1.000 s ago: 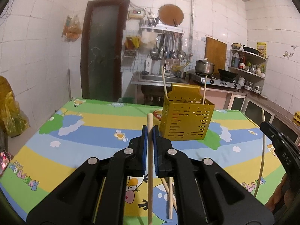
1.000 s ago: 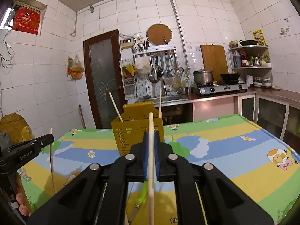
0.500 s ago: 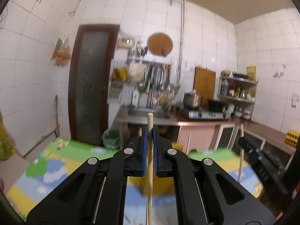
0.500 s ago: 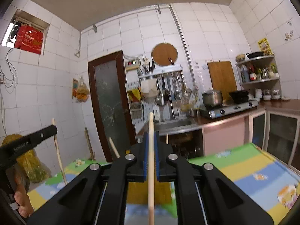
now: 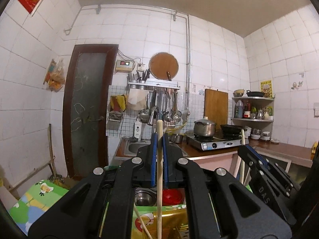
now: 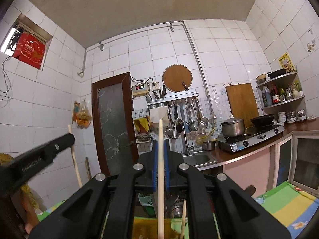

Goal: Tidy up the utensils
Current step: 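Raise both held chopsticks above the yellow utensil holder, then open both tools to release the chopsticks into the holder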

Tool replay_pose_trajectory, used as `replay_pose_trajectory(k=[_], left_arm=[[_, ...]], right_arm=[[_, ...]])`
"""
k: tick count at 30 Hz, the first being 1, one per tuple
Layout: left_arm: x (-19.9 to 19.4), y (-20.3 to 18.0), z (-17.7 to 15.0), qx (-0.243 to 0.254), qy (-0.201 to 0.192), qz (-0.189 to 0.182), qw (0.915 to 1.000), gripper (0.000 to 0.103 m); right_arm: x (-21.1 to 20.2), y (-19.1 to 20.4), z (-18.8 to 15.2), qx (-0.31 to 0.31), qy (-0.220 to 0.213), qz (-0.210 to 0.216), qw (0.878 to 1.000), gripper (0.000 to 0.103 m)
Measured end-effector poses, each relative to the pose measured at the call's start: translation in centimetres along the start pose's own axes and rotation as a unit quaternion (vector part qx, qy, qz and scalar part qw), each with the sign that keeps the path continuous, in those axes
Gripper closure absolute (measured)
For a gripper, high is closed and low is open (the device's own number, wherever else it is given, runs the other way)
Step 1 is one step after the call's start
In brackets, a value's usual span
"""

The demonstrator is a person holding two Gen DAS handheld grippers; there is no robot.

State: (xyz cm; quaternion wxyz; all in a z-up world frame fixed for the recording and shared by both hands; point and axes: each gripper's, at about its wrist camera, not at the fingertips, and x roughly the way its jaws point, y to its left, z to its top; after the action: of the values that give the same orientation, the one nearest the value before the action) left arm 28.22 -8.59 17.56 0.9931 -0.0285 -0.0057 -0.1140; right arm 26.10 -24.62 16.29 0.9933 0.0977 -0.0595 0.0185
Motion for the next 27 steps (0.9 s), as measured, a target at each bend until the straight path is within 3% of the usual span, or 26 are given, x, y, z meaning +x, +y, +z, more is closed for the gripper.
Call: replay_pose_trajectory(k=[11,17,21,23,24,25,26,27], left_arm=[[4.9,1.4,-4.6,-0.006,0.027,0.016,0.9995,0.099],[5.6,1.9,-7.2,-0.014,0.064,0.021,0.9976,0.099],[5.5,2.4,-7.5,-0.020,0.096,0.022,0.9949,0.097],[4.9,2.8,-7.0,-0.020,0.116,0.025,0.9928,0.072],[4.4,3.0,-6.8,-0.023,0.123,0.026,0.9918,0.044],[3.7,3.3,-6.5,-0.027,0.123,0.029,0.9916,0.029],[2.7,3.8,-6.0,-0.029,0.119,0.035,0.9918,0.027],[2.0,4.0,-5.6,-0.026,0.124,0.039,0.9912,0.024]], right_arm=[[4.1,-1.0,-3.5,-0.022,-0.002,-0.013,1.000,0.097],[4.0,-0.8,-6.5,-0.036,0.031,-0.012,0.999,0.097],[2.8,-0.6,-6.7,-0.046,0.065,-0.014,0.997,0.096],[2.3,-0.6,-6.3,-0.053,0.085,-0.021,0.995,0.096],[1.9,-0.7,-5.9,-0.057,0.103,-0.028,0.993,0.088],[1.5,-0.7,-5.7,-0.058,0.113,-0.032,0.991,0.059],[1.1,-0.7,-5.4,-0.058,0.122,-0.037,0.990,0.043],[0.3,-0.8,-5.0,-0.054,0.124,-0.043,0.990,0.034]])
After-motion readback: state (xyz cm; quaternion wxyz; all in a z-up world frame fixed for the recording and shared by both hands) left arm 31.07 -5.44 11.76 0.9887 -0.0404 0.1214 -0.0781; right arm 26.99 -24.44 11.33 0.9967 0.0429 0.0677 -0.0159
